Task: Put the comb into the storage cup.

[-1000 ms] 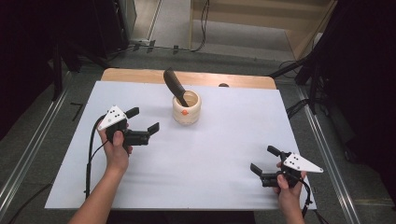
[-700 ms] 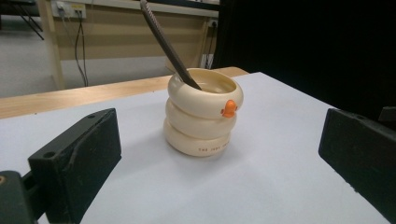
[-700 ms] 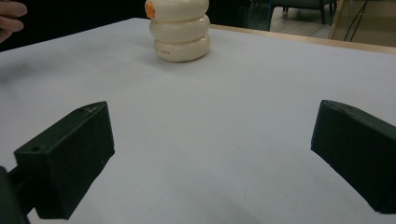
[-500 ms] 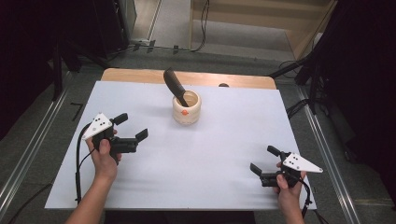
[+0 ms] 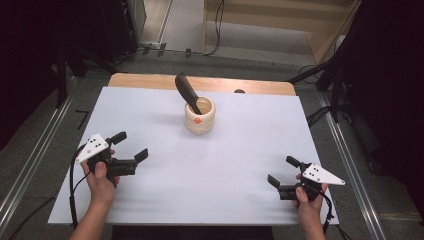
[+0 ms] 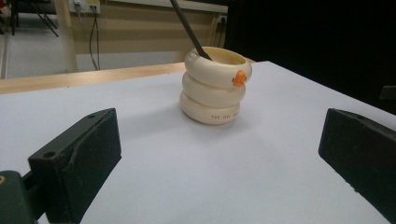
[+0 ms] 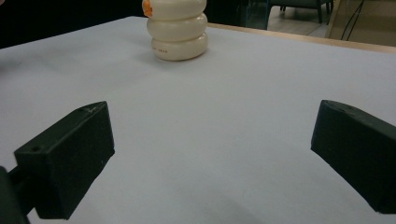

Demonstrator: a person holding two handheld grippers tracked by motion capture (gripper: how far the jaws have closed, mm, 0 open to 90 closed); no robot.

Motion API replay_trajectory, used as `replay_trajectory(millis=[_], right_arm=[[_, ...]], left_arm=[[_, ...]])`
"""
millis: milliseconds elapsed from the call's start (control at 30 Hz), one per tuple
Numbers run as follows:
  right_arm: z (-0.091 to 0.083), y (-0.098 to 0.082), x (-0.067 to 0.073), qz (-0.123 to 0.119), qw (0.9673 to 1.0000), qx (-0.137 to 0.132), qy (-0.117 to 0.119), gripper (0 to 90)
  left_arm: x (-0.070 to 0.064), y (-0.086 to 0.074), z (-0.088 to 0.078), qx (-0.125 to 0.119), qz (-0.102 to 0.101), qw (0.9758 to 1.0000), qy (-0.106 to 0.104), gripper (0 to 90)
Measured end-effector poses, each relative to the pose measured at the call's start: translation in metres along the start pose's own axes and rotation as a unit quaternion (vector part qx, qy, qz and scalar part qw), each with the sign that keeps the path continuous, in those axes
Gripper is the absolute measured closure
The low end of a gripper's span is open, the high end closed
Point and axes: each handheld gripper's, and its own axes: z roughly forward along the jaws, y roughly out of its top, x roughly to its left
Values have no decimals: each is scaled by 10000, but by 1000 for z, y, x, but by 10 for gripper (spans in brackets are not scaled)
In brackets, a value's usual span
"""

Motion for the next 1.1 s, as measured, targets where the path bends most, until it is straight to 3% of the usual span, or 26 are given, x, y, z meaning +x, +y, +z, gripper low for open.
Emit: replay_trajectory(millis=[300, 1100], right_arm=[[0, 0, 0, 18, 10000, 8, -20, 0], [0, 0, 0, 22, 9999, 19, -111, 0]], left_arm=[[4, -13, -13, 147, 81, 9998, -86, 0], [26, -39, -63, 230, 73, 9993, 285, 0]])
